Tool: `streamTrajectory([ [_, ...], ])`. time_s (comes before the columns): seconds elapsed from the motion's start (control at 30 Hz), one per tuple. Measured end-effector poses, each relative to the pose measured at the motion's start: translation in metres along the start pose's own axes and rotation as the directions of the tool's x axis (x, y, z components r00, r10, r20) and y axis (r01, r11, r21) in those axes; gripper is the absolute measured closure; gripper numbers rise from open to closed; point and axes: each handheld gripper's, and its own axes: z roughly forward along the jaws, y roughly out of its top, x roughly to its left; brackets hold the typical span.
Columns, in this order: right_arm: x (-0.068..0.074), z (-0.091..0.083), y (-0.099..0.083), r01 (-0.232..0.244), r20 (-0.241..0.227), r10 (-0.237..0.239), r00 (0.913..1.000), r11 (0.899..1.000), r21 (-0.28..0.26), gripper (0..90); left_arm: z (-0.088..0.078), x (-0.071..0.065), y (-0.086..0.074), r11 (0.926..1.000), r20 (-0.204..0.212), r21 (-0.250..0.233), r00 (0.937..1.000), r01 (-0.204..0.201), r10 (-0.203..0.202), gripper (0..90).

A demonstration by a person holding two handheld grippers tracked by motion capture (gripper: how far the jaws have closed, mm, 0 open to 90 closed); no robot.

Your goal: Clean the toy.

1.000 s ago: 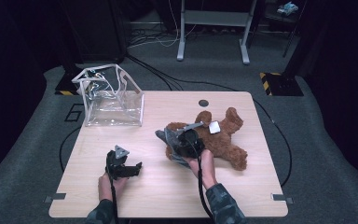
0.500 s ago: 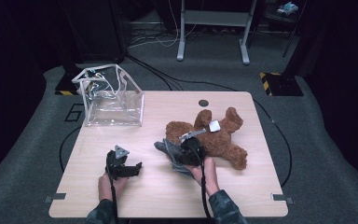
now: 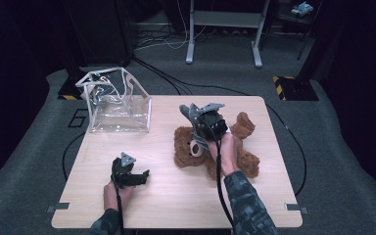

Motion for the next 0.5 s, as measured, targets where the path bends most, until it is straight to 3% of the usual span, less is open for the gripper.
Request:
streamTrajectory([
  [0.13, 0.000, 0.020, -0.017, -0.037, -0.066, 0.040, 0.9970, 0.998, 0.046, 76.7, 0.000, -0.001, 0.000, 0.9999, -0.008, -0.009, 1.0000, 0.005, -0.006, 13.3],
  [0.27, 0.004, 0.021, -0.025, -0.062, -0.109, 0.067, 0.9917, 0.997, 0.051, 76.8, 0.001, 0.000, 0.001, 1.0000, 0.000, 0.000, 1.0000, 0.006, -0.006, 13.5],
  [0.3, 0.004, 0.019, -0.024, -0.048, -0.114, 0.054, 0.9920, 0.997, 0.054, 76.8, 0.002, 0.000, 0.001, 0.9999, 0.000, -0.006, 1.0000, 0.008, -0.008, 13.5],
  [0.37, 0.002, 0.019, -0.026, -0.079, -0.139, 0.085, 0.9867, 0.996, 0.047, 76.8, 0.002, 0.000, 0.001, 0.9999, -0.001, -0.003, 0.9999, 0.010, -0.010, 13.5],
  [0.5, 0.009, 0.015, -0.030, -0.087, -0.138, 0.091, 0.9862, 0.996, 0.036, 76.7, 0.002, -0.001, 0.001, 0.9999, -0.006, -0.008, 0.9999, 0.010, -0.010, 13.5],
])
